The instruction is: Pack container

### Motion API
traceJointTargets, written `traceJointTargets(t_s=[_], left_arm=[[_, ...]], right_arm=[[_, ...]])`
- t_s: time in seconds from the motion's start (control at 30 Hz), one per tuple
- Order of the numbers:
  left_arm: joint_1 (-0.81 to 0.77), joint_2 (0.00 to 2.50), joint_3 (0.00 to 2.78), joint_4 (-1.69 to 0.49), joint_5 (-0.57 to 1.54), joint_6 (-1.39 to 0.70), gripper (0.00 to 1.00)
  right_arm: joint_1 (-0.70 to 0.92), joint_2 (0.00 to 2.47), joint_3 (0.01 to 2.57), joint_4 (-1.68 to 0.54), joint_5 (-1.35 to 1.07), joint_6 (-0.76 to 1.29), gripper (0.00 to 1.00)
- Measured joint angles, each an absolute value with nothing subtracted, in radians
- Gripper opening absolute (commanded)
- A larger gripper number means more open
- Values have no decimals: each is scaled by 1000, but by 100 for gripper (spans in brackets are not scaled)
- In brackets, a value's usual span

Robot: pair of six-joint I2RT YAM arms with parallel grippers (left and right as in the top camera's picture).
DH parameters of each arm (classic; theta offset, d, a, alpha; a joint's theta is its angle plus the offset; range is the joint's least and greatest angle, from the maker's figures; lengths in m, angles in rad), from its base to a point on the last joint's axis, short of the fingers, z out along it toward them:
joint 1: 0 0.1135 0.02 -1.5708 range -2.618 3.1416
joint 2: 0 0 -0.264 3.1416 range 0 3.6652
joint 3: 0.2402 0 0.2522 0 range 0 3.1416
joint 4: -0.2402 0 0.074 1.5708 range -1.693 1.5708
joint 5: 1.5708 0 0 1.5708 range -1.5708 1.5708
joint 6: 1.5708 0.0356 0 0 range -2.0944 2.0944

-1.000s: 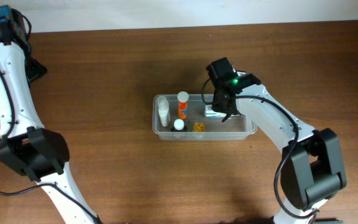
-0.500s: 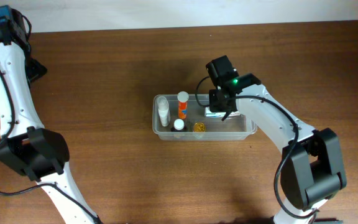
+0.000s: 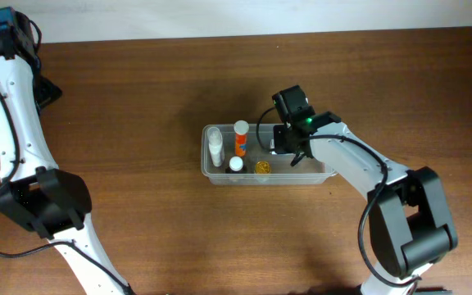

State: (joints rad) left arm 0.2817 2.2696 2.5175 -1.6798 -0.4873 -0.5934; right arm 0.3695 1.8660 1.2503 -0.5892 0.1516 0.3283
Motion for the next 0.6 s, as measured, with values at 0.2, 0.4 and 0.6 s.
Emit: traceJointTargets(t_s=[0.2, 0.4, 0.6], left_arm=[[282, 2270, 2518, -1680, -487, -594, 99], [282, 2270, 2518, -1680, -487, -594, 99], [282, 2270, 2518, -1680, -487, -594, 99]], right_arm=[[369, 1861, 1249, -609, 151, 307, 4], [369, 1831, 1240, -675, 147, 302, 4], [369, 1748, 1228, -740, 137, 302, 4]])
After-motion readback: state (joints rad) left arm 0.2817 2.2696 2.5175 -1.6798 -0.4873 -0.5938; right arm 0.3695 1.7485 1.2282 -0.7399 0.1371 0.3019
